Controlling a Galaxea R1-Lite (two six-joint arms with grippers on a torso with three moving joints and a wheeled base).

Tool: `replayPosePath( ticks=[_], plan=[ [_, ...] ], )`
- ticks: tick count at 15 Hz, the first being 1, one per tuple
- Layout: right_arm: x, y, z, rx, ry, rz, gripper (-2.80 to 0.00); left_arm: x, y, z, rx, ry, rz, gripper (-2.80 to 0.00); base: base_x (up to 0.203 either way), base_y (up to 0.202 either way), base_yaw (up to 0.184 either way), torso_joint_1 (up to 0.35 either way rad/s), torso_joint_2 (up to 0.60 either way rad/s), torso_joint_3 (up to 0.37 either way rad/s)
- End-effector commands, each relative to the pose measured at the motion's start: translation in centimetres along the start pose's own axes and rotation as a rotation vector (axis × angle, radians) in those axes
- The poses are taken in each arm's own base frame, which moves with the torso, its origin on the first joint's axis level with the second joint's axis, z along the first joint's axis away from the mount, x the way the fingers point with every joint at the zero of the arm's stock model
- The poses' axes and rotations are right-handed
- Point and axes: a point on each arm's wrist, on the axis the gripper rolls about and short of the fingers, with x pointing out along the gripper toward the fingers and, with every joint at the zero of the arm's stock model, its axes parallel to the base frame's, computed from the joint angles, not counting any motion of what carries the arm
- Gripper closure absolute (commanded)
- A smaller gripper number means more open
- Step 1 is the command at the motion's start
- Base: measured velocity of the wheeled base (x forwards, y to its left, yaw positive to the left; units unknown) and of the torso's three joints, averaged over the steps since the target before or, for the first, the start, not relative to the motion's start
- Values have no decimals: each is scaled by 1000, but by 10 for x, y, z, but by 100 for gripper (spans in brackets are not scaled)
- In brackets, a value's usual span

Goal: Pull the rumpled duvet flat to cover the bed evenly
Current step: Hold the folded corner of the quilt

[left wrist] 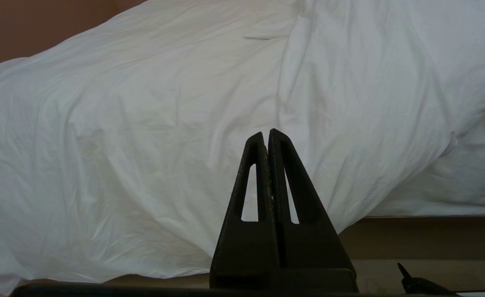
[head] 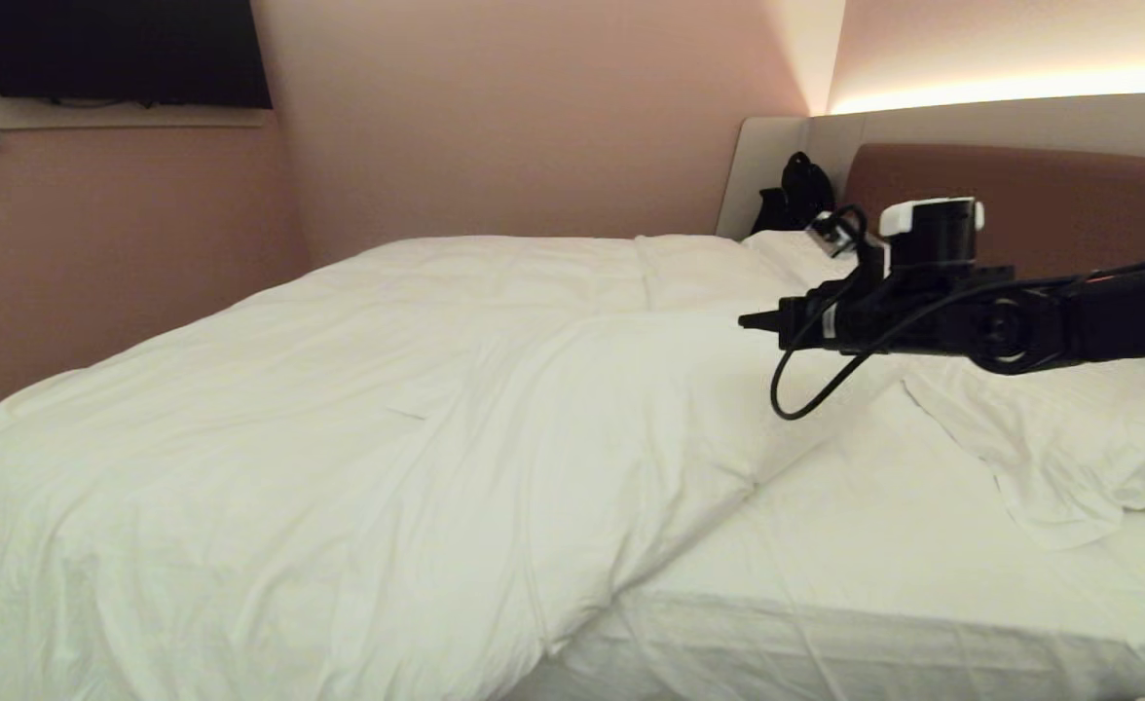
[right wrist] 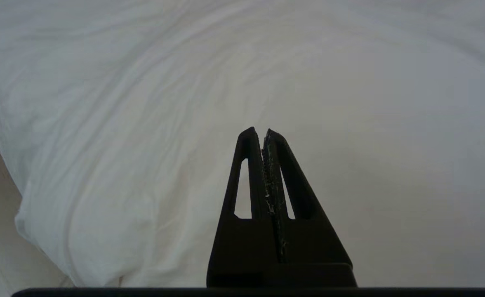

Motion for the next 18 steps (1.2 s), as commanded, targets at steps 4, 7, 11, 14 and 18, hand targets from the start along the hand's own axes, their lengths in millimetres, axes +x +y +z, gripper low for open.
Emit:
replayPosePath(
  ticks=[4, 7, 11, 14, 18],
  plan=[
    [48, 11, -43, -109, 116, 16, 0, 0, 0, 0, 1, 0, 2, 0, 0, 0, 0, 0, 0, 0],
    [60, 27, -48, -143, 130, 14, 0, 0, 0, 0, 1, 0, 1, 0, 0, 0, 0, 0, 0, 0],
    [81, 43, -61, -226, 123, -3, -280, 0, 0, 0, 1, 0, 2, 0, 0, 0, 0, 0, 0, 0],
    [92, 54, -70, -290, 139, -12, -280, 0, 0, 0, 0, 0, 0, 0, 0, 0, 0, 0, 0, 0],
    [107, 56, -81, -361, 146, -30, -280, 0, 0, 0, 1, 0, 0, 0, 0, 0, 0, 0, 0, 0]
  ],
)
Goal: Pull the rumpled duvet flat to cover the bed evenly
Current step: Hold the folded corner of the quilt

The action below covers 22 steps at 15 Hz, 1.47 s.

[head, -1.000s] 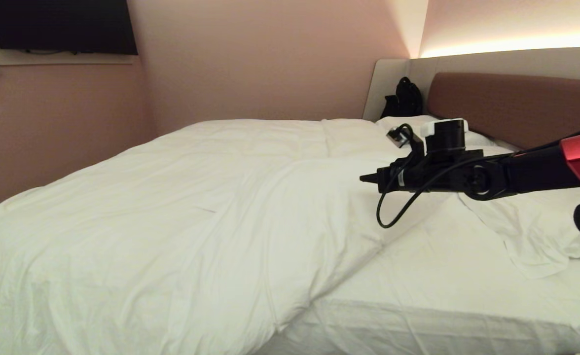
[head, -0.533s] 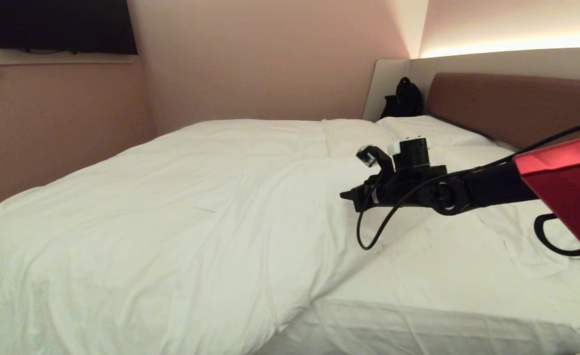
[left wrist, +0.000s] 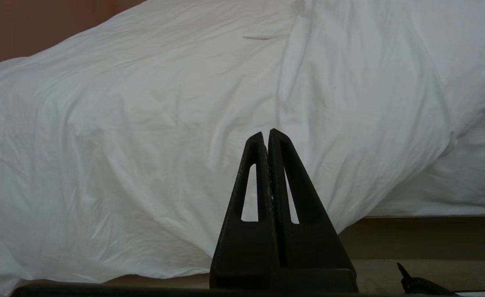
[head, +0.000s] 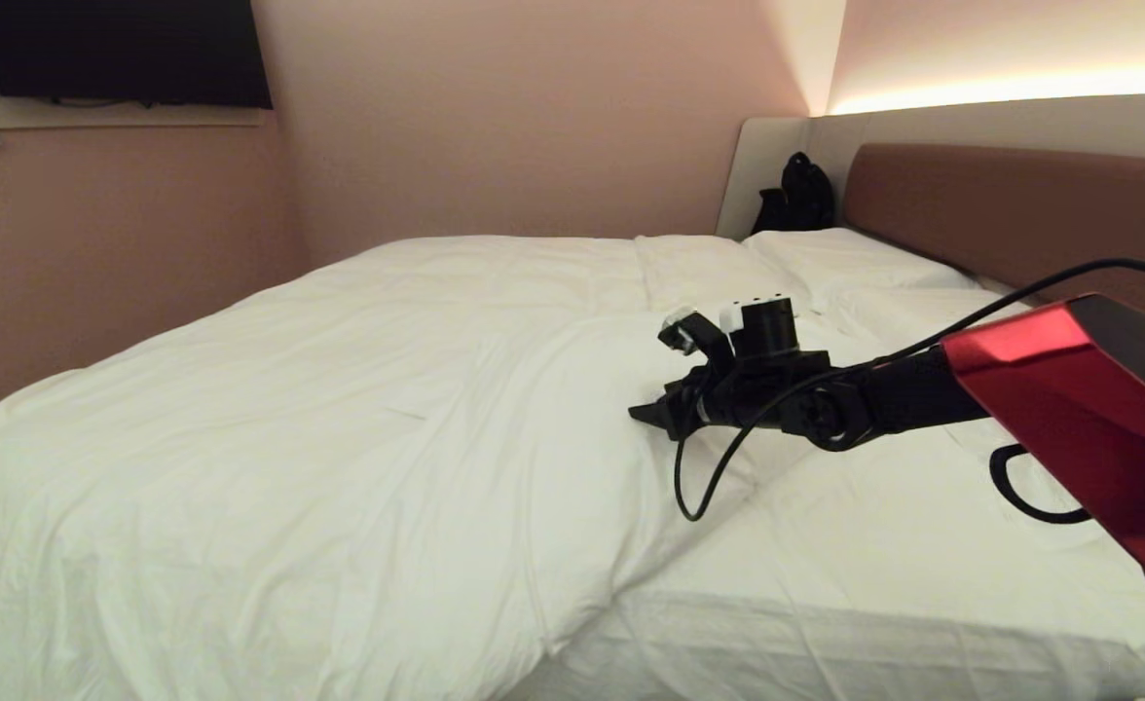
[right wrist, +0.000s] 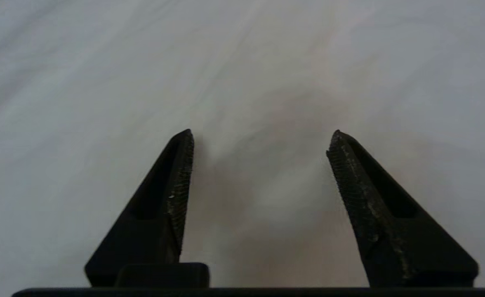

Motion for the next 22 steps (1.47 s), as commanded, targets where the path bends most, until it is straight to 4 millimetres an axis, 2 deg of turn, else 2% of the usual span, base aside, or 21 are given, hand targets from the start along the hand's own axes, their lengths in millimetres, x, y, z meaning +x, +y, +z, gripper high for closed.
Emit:
replayPosePath(
  ticks=[1, 7, 12, 13, 21, 22],
  plan=[
    [18, 6, -15, -65, 26, -2, -280, 0, 0, 0, 1, 0, 0, 0, 0, 0, 0, 0, 0, 0],
    [81, 5, -65, -67, 102, -28, -280, 0, 0, 0, 0, 0, 0, 0, 0, 0, 0, 0, 0, 0],
    [89, 5, -75, -48, 176, -13, -280, 0, 0, 0, 1, 0, 0, 0, 0, 0, 0, 0, 0, 0],
    [90, 5, -74, -47, 177, -12, 0, 0, 0, 0, 0, 0, 0, 0, 0, 0, 0, 0, 0, 0],
    [83, 1, -54, 6, 141, -58, 0, 0, 0, 0, 1, 0, 0, 0, 0, 0, 0, 0, 0, 0],
    [77, 0, -45, 24, 123, -65, 0, 0, 0, 0, 1, 0, 0, 0, 0, 0, 0, 0, 0, 0]
  ],
)
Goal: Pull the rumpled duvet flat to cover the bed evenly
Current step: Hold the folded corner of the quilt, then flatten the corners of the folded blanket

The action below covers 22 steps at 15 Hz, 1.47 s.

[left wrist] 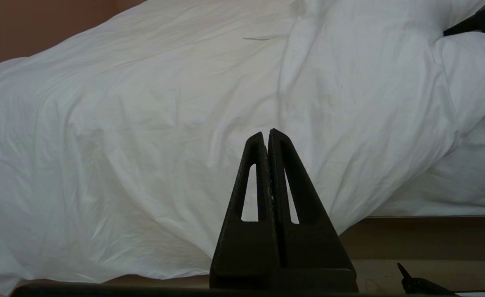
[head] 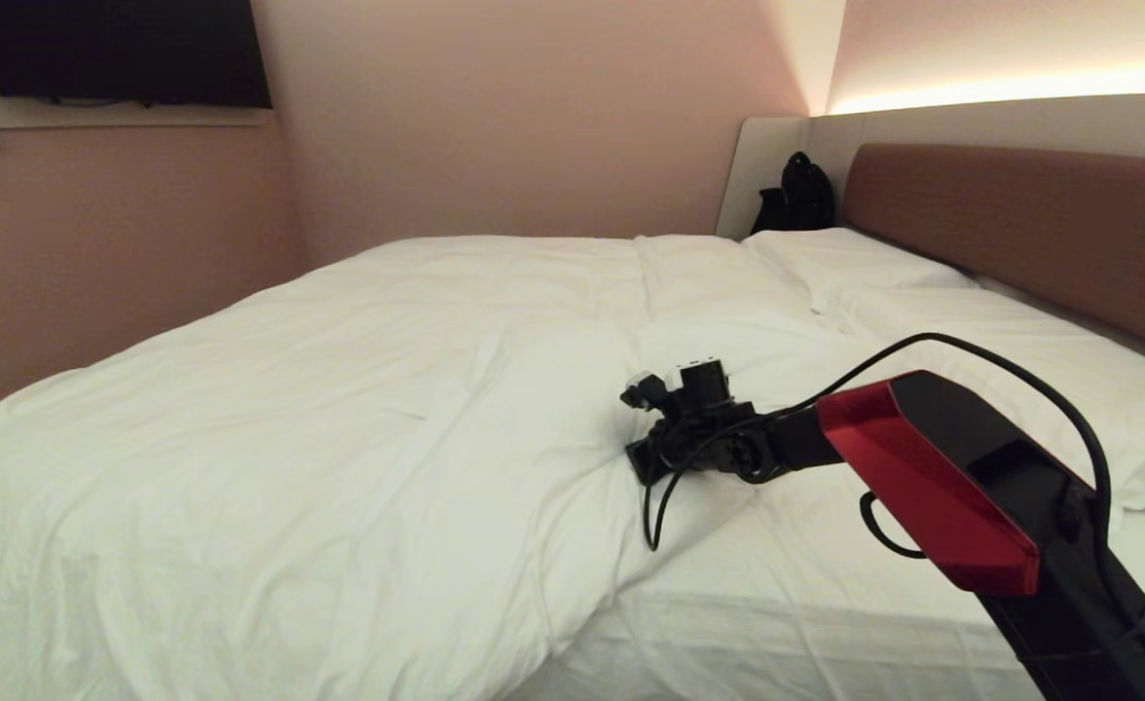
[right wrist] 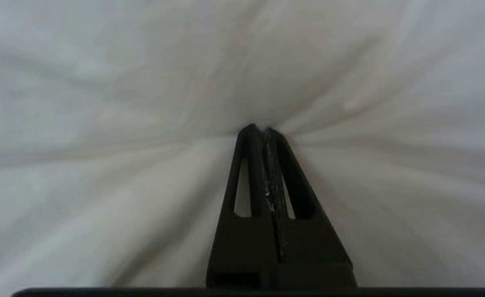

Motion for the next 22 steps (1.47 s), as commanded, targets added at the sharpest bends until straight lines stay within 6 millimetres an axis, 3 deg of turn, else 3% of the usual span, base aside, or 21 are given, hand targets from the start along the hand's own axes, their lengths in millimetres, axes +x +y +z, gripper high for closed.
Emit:
replayPosePath(
  ticks=[1, 4, 6, 8, 11, 15, 16, 20, 22],
  plan=[
    [-16, -4, 17, 38, -34, -16, 0, 0, 0, 0, 1, 0, 0, 0, 0, 0, 0, 0, 0, 0],
    [-41, -9, 31, 118, 11, -10, 0, 0, 0, 0, -1, 0, 1, 0, 0, 0, 0, 0, 0, 0],
    [-70, -14, 44, 157, 19, 2, 0, 0, 0, 0, 1, 0, 0, 0, 0, 0, 0, 0, 0, 0],
    [-84, -15, 42, 187, 46, 22, 0, 0, 0, 0, 1, 0, 0, 0, 0, 0, 0, 0, 0, 0],
    [-129, -14, 51, 193, 29, 41, 0, 0, 0, 0, 0, 0, 1, 0, 0, 0, 0, 0, 0, 0],
    [-128, -19, 62, 184, -17, 21, 0, 0, 0, 0, 1, 0, 0, 0, 0, 0, 0, 0, 0, 0],
    [-127, -20, 63, 184, -19, 13, -280, 0, 0, 0, -1, 0, 0, 0, 0, 0, 0, 0, 0, 0],
    [-118, -31, 74, 180, -64, -40, -280, 0, 0, 0, 1, 0, 1, 0, 0, 0, 0, 0, 0, 0],
    [-94, -37, 62, 194, -34, -71, -280, 0, 0, 0, 1, 0, 0, 0, 0, 0, 0, 0, 0, 0]
  ],
)
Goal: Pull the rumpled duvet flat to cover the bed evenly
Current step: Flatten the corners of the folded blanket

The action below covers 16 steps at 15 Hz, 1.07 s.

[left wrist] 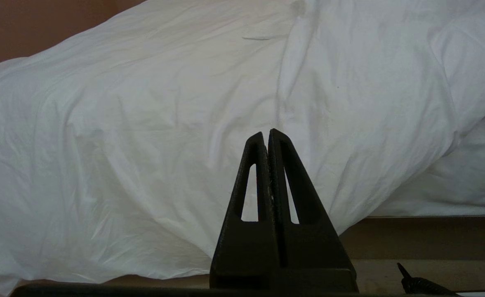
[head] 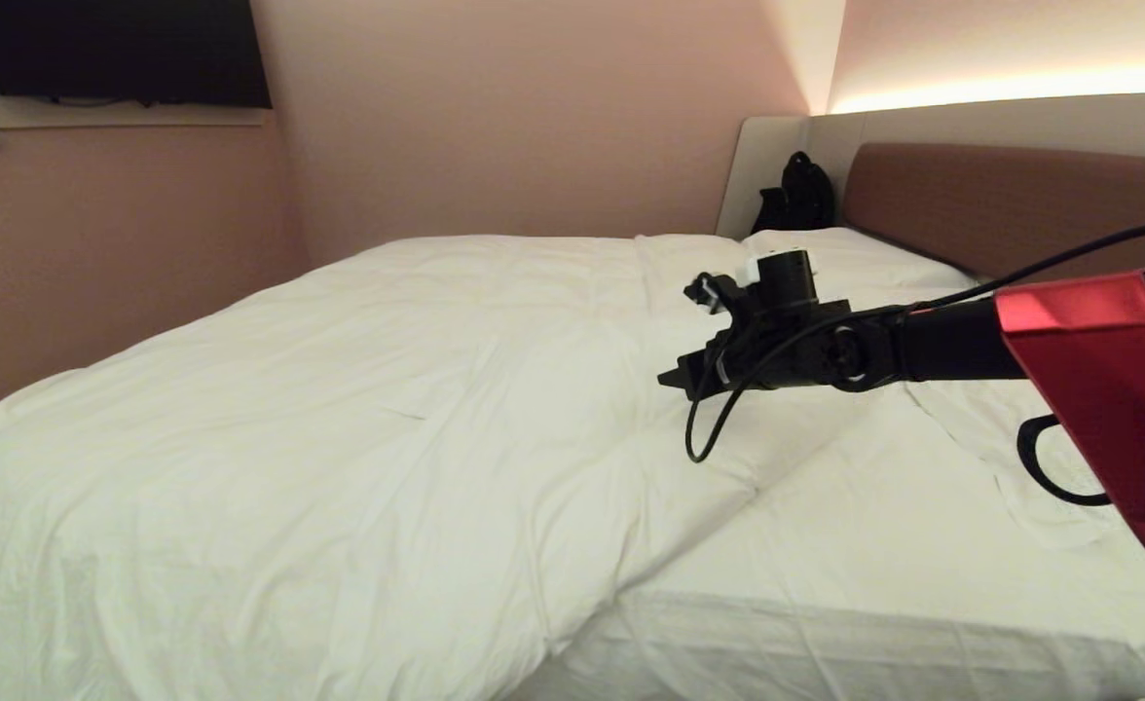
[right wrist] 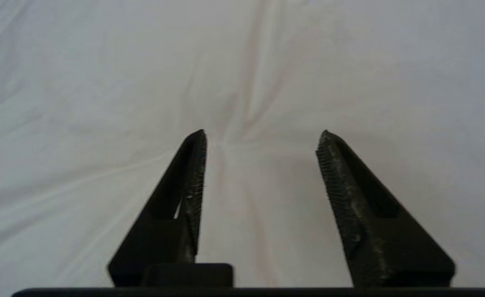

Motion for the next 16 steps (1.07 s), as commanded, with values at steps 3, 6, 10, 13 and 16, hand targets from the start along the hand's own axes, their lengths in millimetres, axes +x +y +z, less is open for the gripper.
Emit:
replayPosePath(
  ticks=[3, 6, 10, 13, 16],
  plan=[
    [46, -17, -32, 69, 80, -161, -280, 0, 0, 0, 1, 0, 2, 0, 0, 0, 0, 0, 0, 0],
    [59, -19, -43, 86, 103, -171, -280, 0, 0, 0, 1, 0, 0, 0, 0, 0, 0, 0, 0, 0],
    [90, -21, -78, 74, 191, -216, -280, 0, 0, 0, 1, 0, 0, 0, 0, 0, 0, 0, 0, 0],
    [105, -23, -102, 56, 246, -225, -280, 0, 0, 0, 1, 0, 0, 0, 0, 0, 0, 0, 0, 0],
    [116, -25, -120, 45, 284, -224, -280, 0, 0, 0, 1, 0, 2, 0, 0, 0, 0, 0, 0, 0]
  ],
)
